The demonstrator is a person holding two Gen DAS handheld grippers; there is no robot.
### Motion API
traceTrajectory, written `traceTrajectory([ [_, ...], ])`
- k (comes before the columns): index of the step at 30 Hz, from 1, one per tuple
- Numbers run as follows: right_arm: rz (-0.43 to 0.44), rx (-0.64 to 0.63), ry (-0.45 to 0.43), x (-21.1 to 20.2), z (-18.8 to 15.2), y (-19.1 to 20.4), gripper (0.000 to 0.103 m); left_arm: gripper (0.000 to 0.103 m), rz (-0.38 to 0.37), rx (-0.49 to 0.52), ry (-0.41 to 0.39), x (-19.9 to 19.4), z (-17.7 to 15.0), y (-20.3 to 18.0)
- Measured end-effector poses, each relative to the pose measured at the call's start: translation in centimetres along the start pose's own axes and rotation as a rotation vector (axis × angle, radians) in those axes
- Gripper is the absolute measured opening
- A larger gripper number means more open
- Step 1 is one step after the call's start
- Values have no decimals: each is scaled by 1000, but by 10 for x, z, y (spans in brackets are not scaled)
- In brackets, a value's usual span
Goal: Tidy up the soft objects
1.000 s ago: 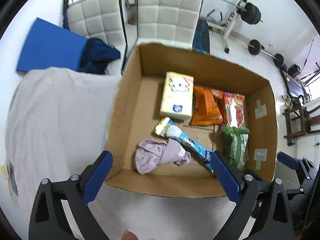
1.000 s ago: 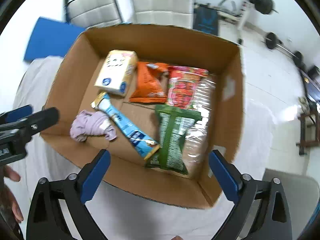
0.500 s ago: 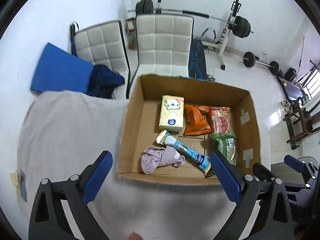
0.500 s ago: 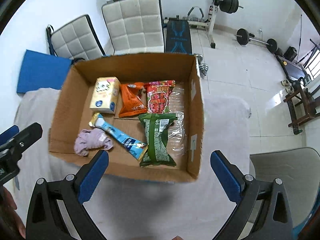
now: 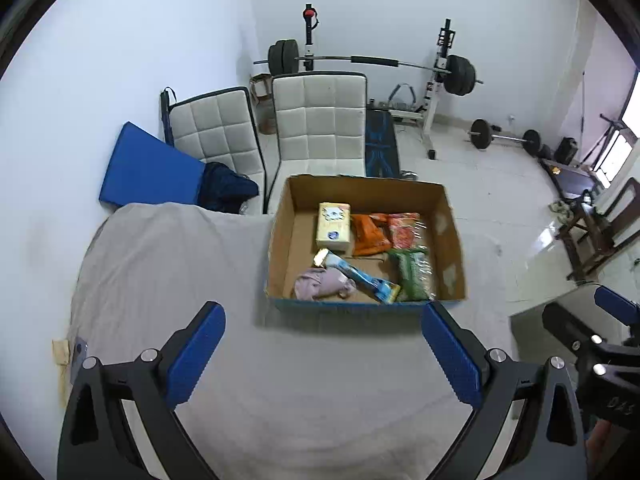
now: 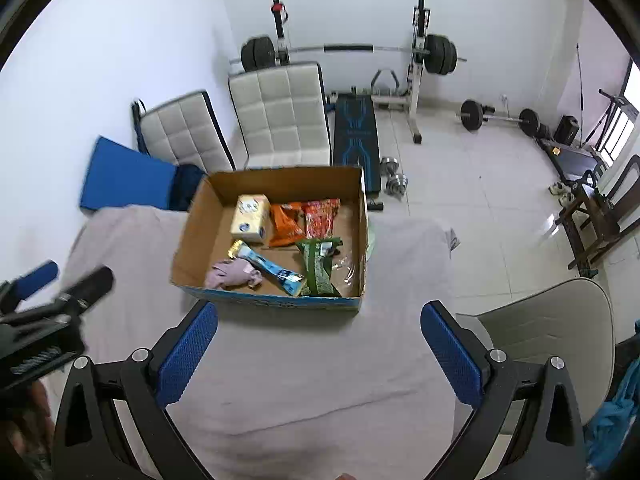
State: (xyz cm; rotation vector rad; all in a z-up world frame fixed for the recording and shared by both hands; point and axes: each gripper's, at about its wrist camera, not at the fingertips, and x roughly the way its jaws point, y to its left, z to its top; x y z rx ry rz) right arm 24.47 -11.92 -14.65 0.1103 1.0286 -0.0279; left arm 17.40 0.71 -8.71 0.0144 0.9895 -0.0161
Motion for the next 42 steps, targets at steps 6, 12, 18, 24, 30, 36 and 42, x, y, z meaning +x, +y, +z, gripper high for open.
traceTrajectory([
  [6,43,30,-50,-62,-17,1,103,100,-29,-16,-15,-39,-19,-1],
  [12,46,42,-80,-109,-39,2,103,100,-32,-9,-30,-69,-30,-4],
  [18,34,37,-49,-126,-57,5,103,100,-22,-3,-47,-88,-38,-5],
  [24,-9,32,-59,-134,-62,1,103,101,-3,-2,-73,-91,-36,-4],
  [30,-45,29,-98,-131,-48,1,103,101,-3,-18,-109,-87,-31,1],
  [36,-50,36,-132,-129,-32,3,103,101,19,-14,-133,-83,-23,2],
  [42,-70,30,-153,-124,-19,3,103,101,21,-9,-140,-77,-16,3],
])
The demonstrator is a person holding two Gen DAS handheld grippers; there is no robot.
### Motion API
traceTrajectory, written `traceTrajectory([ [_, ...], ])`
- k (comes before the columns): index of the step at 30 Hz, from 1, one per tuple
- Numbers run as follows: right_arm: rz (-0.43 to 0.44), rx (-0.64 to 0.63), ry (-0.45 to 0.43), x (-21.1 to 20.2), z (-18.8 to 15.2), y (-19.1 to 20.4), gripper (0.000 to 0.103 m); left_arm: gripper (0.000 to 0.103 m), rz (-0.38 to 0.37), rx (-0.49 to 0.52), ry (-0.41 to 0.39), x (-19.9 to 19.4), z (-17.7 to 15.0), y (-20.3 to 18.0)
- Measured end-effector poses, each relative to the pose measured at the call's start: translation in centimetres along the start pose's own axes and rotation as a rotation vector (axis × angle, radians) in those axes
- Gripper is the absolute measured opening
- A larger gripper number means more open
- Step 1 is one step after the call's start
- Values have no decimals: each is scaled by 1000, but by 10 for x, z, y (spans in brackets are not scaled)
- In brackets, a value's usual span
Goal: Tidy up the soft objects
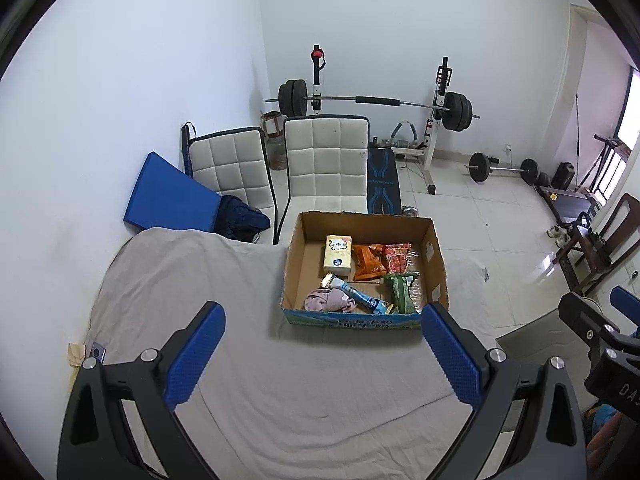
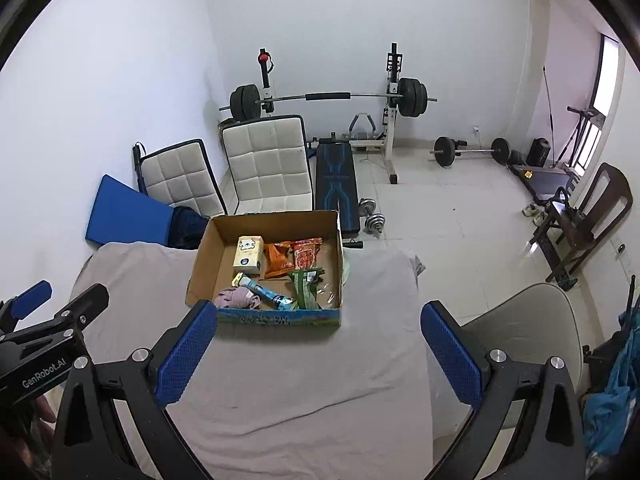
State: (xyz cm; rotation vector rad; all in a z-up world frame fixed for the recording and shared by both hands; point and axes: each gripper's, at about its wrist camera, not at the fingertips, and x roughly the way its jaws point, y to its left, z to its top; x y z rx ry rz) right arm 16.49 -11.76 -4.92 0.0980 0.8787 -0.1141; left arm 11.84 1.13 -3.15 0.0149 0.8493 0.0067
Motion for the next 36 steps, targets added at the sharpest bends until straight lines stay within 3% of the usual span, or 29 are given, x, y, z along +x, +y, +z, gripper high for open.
traceTrajectory([
  [36,-38,-33,1,11,5,9,103,101,-16,14,6,1,6,5],
])
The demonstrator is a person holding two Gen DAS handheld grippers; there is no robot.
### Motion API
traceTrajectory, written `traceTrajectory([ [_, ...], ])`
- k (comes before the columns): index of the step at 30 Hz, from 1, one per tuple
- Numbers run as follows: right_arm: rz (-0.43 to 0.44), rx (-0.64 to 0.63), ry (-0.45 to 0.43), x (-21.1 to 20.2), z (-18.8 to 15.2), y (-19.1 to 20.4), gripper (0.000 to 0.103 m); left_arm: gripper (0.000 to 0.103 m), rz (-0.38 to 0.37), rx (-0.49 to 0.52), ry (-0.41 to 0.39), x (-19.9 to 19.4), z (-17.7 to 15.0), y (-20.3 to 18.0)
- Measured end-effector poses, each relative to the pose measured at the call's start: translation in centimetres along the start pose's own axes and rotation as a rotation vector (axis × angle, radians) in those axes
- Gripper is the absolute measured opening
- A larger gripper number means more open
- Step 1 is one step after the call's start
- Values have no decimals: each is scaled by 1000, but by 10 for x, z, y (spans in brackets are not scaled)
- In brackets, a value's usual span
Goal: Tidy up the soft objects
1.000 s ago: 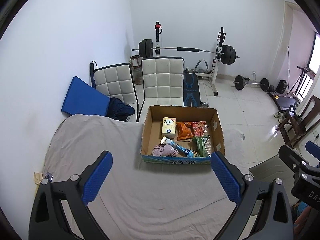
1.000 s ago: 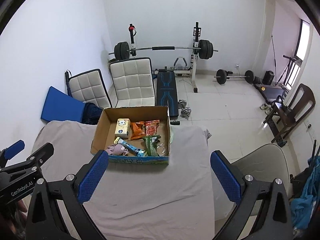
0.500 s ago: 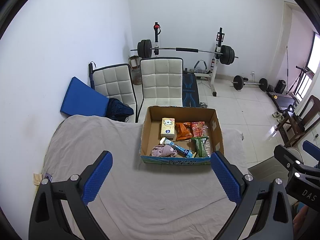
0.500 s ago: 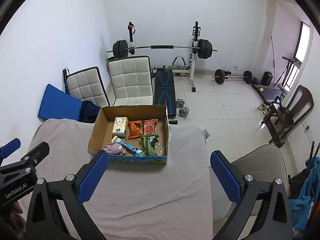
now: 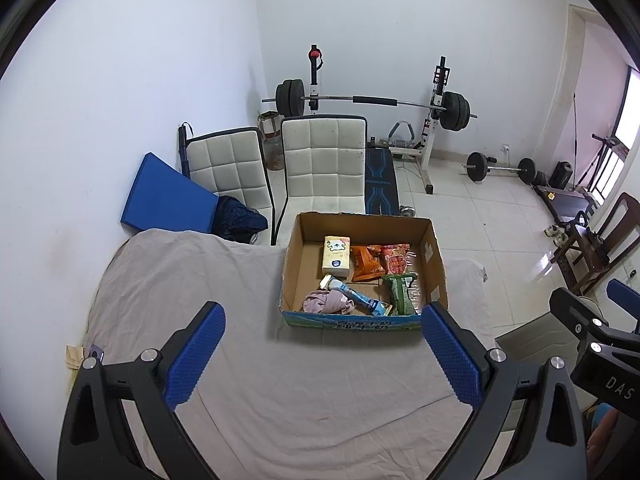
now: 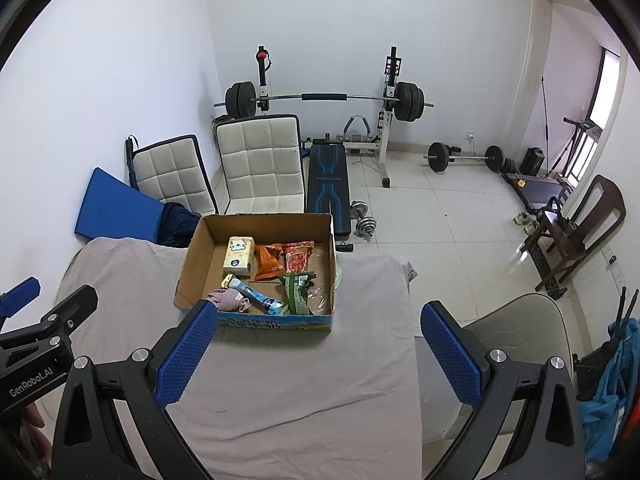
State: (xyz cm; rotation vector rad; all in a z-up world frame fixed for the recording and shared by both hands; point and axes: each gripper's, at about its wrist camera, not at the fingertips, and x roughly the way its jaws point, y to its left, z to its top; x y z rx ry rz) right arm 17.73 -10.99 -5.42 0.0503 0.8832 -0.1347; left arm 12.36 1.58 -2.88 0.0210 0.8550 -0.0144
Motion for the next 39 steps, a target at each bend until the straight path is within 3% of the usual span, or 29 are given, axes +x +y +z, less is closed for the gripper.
traceTrajectory([
  [39,-31,-7,-1,-1,-12,2,103,100,-6,0,8,0,-4,-3],
])
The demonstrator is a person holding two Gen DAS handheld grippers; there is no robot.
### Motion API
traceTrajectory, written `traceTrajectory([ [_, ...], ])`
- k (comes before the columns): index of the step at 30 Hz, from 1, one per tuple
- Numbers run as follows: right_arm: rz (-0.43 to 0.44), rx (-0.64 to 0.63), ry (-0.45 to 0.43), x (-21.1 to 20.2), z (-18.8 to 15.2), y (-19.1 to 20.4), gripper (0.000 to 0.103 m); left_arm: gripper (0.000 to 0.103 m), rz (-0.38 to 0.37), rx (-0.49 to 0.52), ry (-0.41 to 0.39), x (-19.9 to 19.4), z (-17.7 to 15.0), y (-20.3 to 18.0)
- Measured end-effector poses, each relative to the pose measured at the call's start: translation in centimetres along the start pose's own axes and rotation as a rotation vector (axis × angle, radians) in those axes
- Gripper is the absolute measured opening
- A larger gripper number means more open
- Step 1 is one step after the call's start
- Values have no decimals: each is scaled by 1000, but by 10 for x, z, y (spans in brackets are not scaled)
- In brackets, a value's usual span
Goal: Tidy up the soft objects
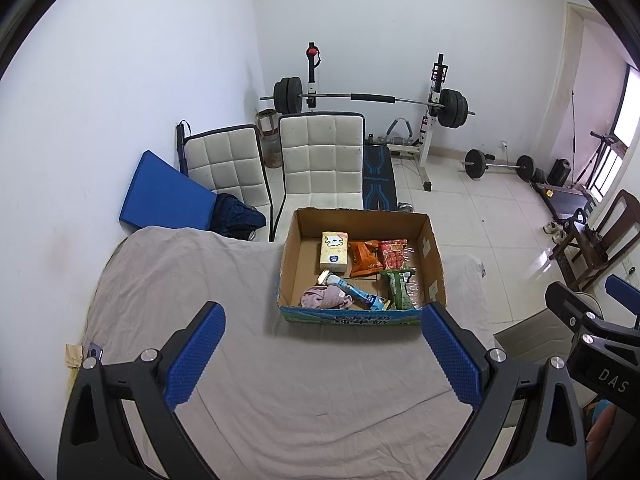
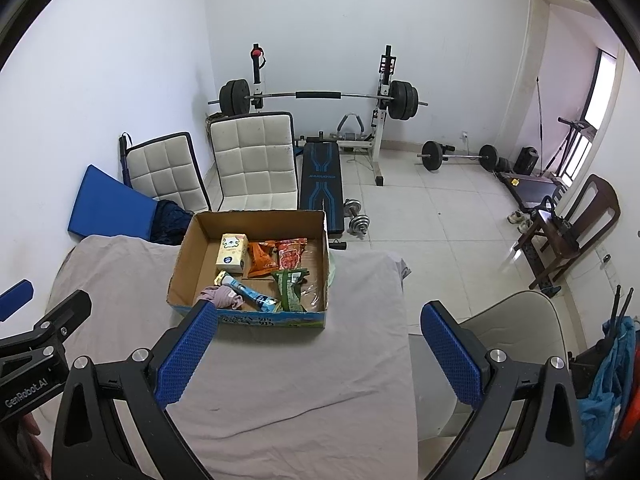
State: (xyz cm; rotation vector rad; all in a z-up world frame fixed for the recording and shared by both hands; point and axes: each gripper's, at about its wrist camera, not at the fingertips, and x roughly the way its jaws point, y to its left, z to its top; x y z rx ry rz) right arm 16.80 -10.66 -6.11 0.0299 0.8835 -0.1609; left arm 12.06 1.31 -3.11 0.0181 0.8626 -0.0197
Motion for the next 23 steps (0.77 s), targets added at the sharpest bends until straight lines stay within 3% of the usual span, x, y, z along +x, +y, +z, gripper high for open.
traceTrajectory([
  [23,-9,12,-2,-1,4,-6,103,101,1,-1,3,3,0,1],
])
